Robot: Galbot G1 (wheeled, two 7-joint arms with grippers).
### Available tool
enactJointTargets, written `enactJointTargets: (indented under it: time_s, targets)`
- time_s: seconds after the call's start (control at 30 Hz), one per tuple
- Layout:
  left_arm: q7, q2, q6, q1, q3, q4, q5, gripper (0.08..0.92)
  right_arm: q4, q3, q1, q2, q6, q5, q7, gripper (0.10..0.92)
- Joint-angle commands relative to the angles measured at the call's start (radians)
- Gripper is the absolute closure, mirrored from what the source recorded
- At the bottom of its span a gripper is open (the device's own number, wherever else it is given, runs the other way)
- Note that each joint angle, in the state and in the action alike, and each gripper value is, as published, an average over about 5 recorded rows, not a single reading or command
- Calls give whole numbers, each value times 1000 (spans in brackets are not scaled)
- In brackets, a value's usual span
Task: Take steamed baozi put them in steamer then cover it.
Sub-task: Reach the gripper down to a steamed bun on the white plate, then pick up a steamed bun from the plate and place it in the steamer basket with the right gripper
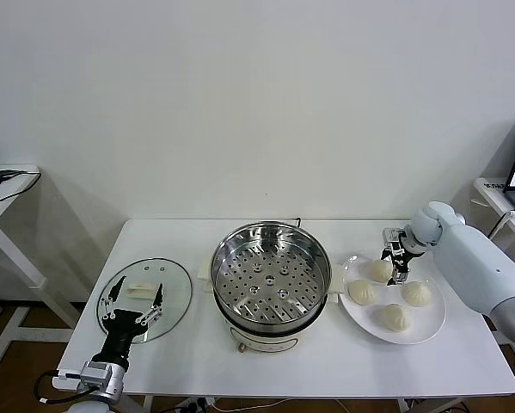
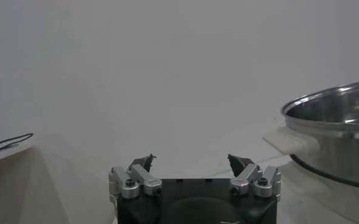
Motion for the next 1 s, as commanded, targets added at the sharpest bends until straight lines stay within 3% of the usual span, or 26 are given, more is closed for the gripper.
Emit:
enactJointTargets:
  time_s: [0.03,0.23,0.57,0.77,1.0]
  targets:
    - [0,0,-2,0,1,2,1,177,-12,1,3,8,1,-7,0,232]
    - [0,-3,-8,2,4,10,9,177,-13,5,-2,12,4,-10,3,307]
    - [-2,-5,-9,6,6,0,17,177,50,-6,6,-29,6,25,-7,313]
    - [-2,-2,-10,14,6,-13,19,177,234,-140,101,-175,14,190,-41,321]
    - [-3,1,-13,24,8,-32,27,177,500,-433,442,-330,111,386,-107,330]
